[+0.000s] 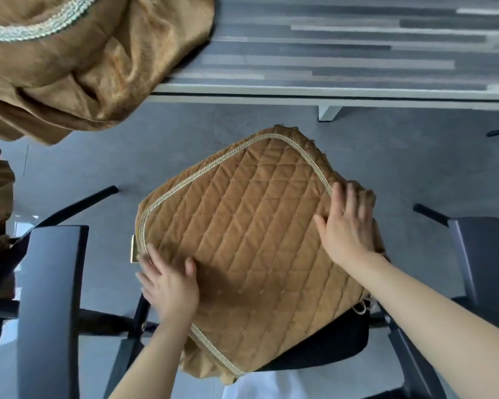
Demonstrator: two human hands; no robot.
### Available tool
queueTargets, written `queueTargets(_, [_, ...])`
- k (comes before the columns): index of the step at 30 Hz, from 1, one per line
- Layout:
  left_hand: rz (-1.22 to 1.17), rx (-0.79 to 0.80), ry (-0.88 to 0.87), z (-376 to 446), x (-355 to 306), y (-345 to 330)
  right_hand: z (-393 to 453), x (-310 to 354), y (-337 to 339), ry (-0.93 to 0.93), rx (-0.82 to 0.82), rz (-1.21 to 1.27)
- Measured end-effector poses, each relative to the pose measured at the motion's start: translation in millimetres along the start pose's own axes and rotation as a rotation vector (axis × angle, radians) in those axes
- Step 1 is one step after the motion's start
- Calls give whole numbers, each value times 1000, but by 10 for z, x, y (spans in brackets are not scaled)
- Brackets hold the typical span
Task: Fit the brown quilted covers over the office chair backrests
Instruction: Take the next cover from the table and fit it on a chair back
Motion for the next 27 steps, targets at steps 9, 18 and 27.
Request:
queueTargets(9, [492,20,-723,-648,-478,-593,-847,292,-615,342,234,-96])
queueTargets(18, [716,80,-674,-454,16,-611,-1010,-315,-524,272,345,-191])
queueTargets(27, [623,189,-644,-709,-268,-160,-1085,66,-124,269,381,-12])
Point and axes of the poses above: each hand's wrist, its own z-axis towards the middle knuckle, its own y-axis out of the back of the hand, x = y × z, the point moved 4 cm from there along z, towards the middle knuckle, and after that the axes turned 13 degrees about z, right-handed, at the moved point
